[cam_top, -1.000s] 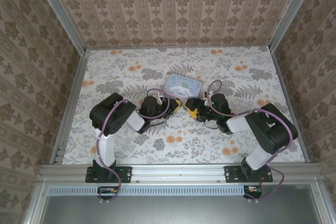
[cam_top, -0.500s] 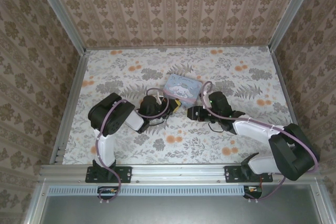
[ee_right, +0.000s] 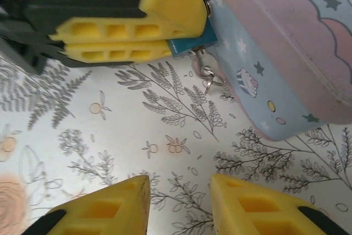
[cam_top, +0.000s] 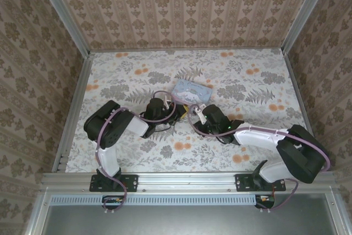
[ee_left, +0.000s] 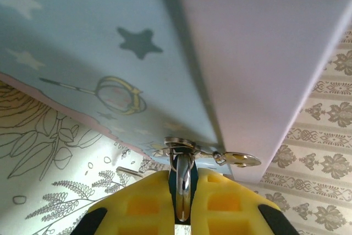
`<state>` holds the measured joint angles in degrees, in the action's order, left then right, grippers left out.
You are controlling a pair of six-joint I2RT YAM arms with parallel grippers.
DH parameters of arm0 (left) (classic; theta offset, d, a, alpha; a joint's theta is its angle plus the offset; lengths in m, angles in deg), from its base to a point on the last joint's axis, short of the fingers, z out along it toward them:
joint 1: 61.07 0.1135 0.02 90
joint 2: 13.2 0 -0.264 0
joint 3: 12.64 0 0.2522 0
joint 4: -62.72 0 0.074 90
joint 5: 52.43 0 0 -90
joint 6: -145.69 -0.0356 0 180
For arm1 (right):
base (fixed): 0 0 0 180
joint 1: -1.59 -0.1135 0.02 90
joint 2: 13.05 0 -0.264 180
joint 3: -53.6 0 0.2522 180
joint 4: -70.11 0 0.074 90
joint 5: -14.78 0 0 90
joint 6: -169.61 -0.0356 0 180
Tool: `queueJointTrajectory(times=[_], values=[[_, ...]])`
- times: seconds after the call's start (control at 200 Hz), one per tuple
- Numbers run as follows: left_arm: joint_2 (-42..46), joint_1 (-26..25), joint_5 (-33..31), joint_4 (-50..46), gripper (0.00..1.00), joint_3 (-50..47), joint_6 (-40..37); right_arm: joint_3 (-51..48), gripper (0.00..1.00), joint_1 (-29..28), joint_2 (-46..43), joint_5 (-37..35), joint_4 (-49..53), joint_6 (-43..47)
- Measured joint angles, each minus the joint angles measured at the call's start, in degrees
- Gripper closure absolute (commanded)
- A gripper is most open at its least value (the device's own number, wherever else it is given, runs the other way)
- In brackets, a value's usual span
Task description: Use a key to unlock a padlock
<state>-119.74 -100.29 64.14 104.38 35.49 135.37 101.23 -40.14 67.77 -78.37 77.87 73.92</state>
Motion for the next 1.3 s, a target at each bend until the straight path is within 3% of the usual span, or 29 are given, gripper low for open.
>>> queueJointTrajectory(times=[0.475,0.895,1.03,1.22,1.3], values=[[1.31,0.0,0.85,-4.15,1.0,0.31,-1.27,4.2,0.59,-3.74,7.13,-6.29,-3.02,6.91],[1.31,0.33,0.94,-4.74,1.0,0.44,-1.27,7.93,0.65,-3.91,12.81,-10.36,-4.17,8.57],[1.29,0.33,0.92,-4.72,1.0,0.42,-1.27,8.66,0.76,-3.91,14.23,-11.74,-4.17,8.5],[1.29,0.39,0.68,-4.61,1.0,0.42,-1.27,9.51,1.0,-3.67,14.84,-13.29,-3.96,7.04],[1.29,0.39,0.5,-4.22,1.0,0.28,-1.27,9.57,1.0,-2.99,14.82,-11.61,-4.02,4.79]])
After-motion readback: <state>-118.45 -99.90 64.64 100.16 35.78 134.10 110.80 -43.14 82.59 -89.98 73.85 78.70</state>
